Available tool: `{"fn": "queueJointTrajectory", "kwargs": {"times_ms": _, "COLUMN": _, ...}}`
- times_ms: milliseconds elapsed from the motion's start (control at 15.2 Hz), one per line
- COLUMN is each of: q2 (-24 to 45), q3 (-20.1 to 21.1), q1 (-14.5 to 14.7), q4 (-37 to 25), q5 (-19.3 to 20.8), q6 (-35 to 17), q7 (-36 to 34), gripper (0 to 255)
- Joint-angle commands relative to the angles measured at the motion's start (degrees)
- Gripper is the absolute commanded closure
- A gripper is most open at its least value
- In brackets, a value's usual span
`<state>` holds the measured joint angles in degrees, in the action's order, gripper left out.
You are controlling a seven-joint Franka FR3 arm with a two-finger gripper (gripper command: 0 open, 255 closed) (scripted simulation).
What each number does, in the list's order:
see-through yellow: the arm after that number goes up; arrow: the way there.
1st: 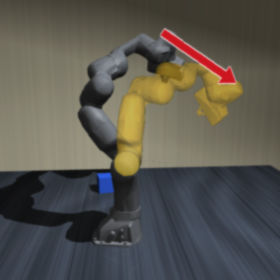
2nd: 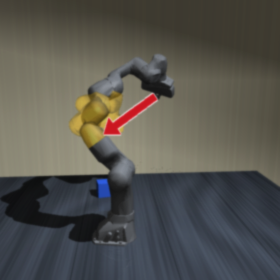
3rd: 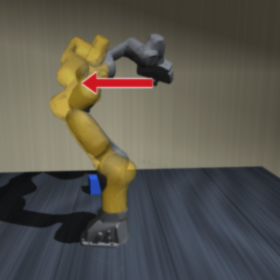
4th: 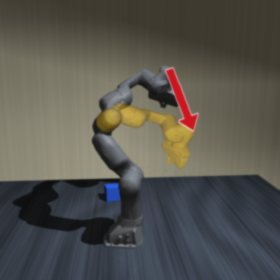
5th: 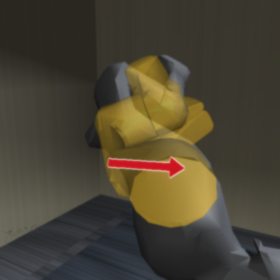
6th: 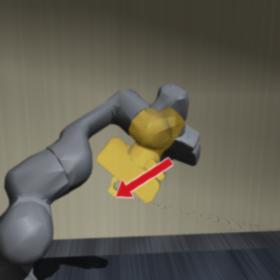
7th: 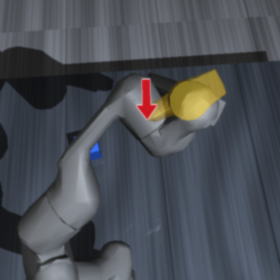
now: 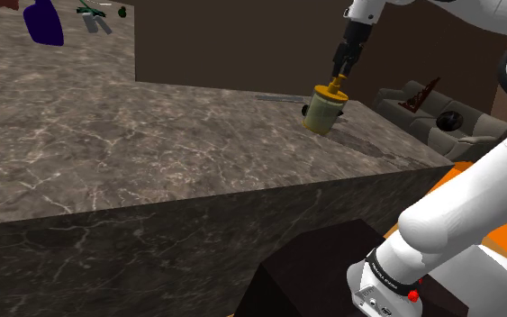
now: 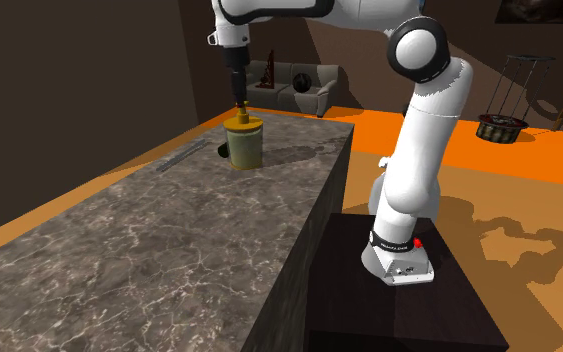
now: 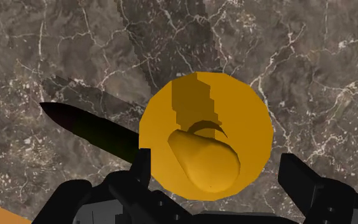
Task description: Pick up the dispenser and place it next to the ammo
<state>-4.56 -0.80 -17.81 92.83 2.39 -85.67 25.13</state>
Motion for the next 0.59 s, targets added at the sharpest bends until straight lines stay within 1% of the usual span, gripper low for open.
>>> {"fn": "queueJointTrajectory", "kwargs": {"times_ms": 0, "q2": 1.36, "q3": 0.07, "q1": 0.06, "q4": -5.15, "q5": -0.03, "q6": 3.81, "q7": 0.03, "gripper": 0}}
{"fn": "queueJointTrajectory", "kwargs": {"times_ms": 66, "q2": 2.12, "q3": 0.1, "q1": 0.08, "q4": -7.64, "q5": -0.03, "q6": 5.55, "q7": 0.05, "gripper": 0}}
{"fn": "queueJointTrajectory", "kwargs": {"times_ms": 528, "q2": 2.12, "q3": 0.1, "q1": 0.08, "q4": -7.64, "q5": -0.03, "q6": 5.55, "q7": 0.05, "gripper": 0}}
